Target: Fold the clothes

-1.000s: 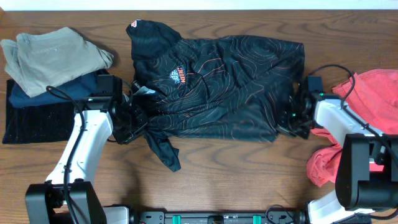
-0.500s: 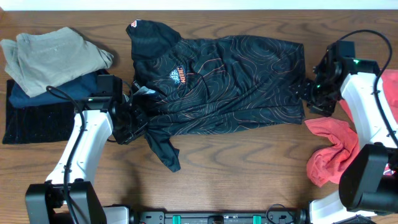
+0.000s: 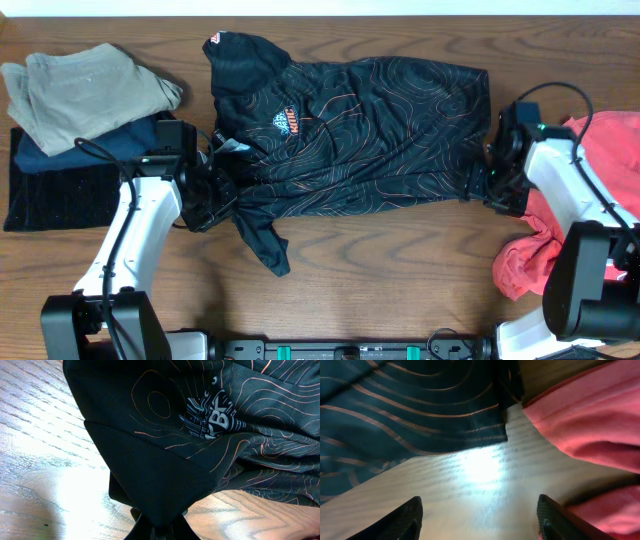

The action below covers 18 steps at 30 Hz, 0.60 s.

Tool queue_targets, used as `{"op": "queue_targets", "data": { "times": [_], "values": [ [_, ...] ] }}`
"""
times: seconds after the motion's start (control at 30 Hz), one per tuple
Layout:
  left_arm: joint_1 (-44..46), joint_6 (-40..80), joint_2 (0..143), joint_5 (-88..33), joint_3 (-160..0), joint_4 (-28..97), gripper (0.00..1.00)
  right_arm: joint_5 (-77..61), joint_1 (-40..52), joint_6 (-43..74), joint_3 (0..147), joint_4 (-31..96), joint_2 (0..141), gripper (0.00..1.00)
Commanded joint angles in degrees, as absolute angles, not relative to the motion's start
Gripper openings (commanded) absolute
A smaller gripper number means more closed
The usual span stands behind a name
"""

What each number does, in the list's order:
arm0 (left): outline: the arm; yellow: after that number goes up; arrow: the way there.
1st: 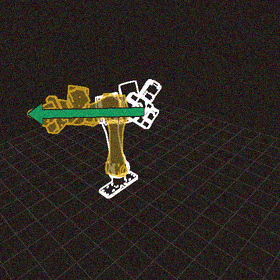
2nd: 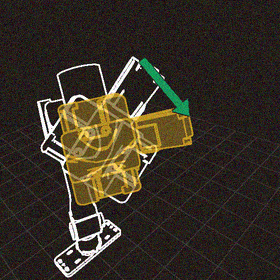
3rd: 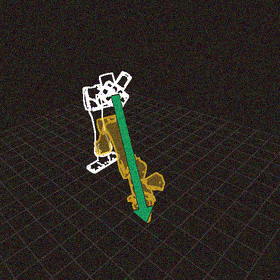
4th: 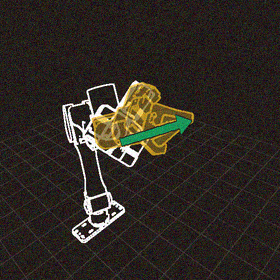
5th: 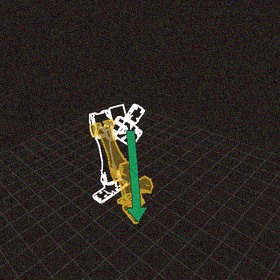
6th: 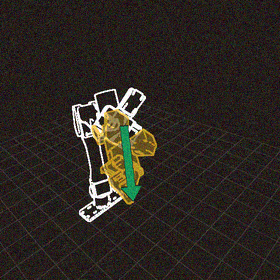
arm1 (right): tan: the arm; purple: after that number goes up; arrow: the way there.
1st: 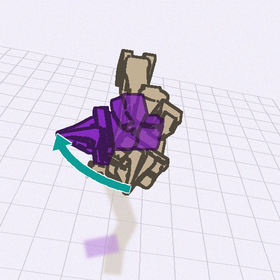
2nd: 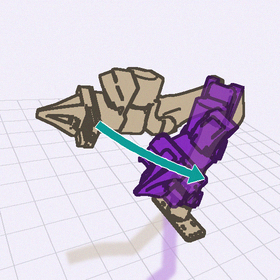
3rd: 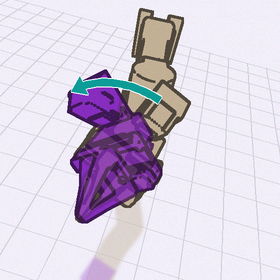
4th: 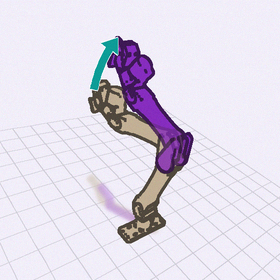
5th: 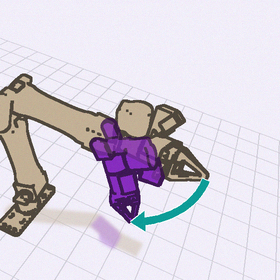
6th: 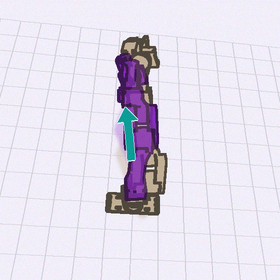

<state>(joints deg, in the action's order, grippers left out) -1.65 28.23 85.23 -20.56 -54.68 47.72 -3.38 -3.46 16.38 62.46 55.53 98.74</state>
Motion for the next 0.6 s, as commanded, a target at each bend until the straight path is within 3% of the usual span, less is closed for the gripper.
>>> {"op": "queue_targets", "data": {
  "times": [0.0,0.23,0.57],
  "values": [
    [-1.52,27.42,84.99,-19.66,-54.48,47.90,0.06,-4.82,-3.14,17.50,58.74,52.42,98.37,0.68],
    [-1.52,27.42,84.99,-19.64,-54.48,47.92,0.06,-6.02,-3.16,26.17,56.99,48.80,98.35,0.73],
    [-1.52,26.52,84.99,-18.20,-54.48,47.88,0.06,-11.07,-6.70,26.59,56.99,44.47,98.35,0.79]
  ]
}}
